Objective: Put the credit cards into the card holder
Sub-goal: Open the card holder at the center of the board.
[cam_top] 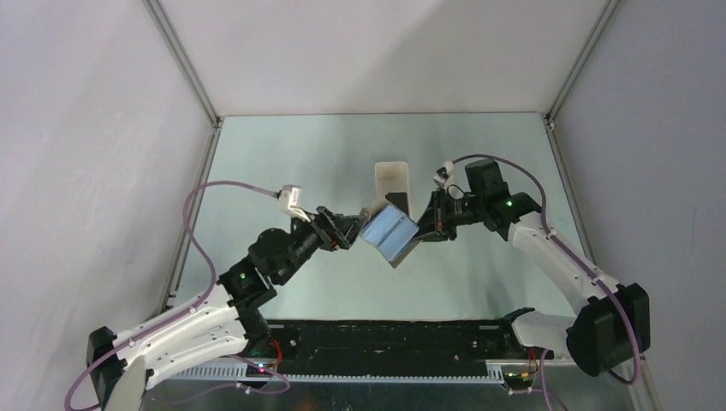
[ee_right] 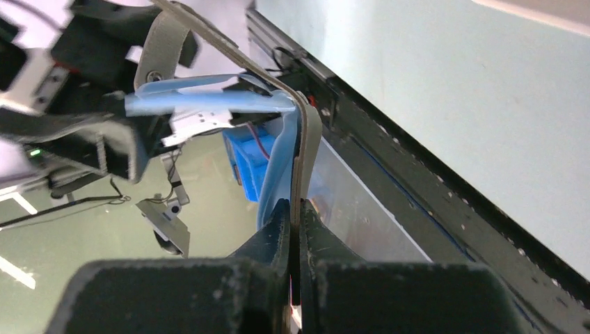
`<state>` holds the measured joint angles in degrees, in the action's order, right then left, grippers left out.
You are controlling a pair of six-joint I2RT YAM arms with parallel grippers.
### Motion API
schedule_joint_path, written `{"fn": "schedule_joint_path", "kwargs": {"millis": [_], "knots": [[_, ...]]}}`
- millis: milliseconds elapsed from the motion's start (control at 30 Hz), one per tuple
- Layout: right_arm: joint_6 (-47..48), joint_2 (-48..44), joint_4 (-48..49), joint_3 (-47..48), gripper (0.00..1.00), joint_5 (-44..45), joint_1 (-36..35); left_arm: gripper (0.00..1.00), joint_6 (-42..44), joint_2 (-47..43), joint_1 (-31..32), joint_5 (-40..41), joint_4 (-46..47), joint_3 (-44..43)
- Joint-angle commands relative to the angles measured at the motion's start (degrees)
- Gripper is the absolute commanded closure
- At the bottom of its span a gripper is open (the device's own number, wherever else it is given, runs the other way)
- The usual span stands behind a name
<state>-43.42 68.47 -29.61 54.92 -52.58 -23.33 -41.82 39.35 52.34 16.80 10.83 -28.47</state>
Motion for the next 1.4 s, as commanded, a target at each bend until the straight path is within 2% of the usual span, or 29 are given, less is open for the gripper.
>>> {"fn": "schedule_joint_path", "kwargs": {"millis": [0,100,200,400,533,667,867,933,1000,1233,1367], "knots": [[7.03,3.32,-12.65,4.76,1.00,3.59,-1.66,0.10,3.85,3.11,-0.57,-3.00,-13.60,-7.50],[12.62,7.90,-21.62,8.13,1.00,9.54,-4.61,0.10,3.51,4.48,-0.87,-5.49,-18.26,-9.11],[15.54,11.90,-26.13,10.07,1.00,14.79,-8.02,0.10,1.78,5.03,-1.20,-9.14,-19.17,-8.79],[17.69,16.35,-26.63,10.85,1.00,15.47,-10.92,0.13,-0.50,7.06,-1.23,-15.10,-19.99,-8.79],[20.30,19.30,-25.64,11.30,1.00,13.75,-12.77,0.21,-2.61,9.31,-1.24,-18.84,-19.92,-8.85],[24.59,22.43,-23.46,11.39,1.00,10.30,-14.71,0.41,-4.71,15.51,-0.73,-23.02,-19.77,-9.20],[27.58,26.49,-22.64,11.35,1.00,11.38,-16.41,0.83,-7.87,23.69,0.75,-26.21,-19.45,-9.80],[27.78,27.46,-22.53,11.28,1.00,12.72,-16.73,0.94,-9.28,25.38,0.82,-26.38,-19.50,-9.70],[28.00,28.16,-22.38,11.19,1.00,13.24,-16.96,0.99,-10.48,27.06,0.98,-26.33,-19.48,-9.75],[27.68,29.65,-21.84,11.11,1.00,13.85,-17.28,1.00,-11.27,29.92,1.19,-25.11,-19.45,-10.50],[27.30,31.01,-22.04,11.12,1.00,14.76,-18.00,0.95,-10.65,28.06,1.67,-22.33,-20.78,-11.05]]}}
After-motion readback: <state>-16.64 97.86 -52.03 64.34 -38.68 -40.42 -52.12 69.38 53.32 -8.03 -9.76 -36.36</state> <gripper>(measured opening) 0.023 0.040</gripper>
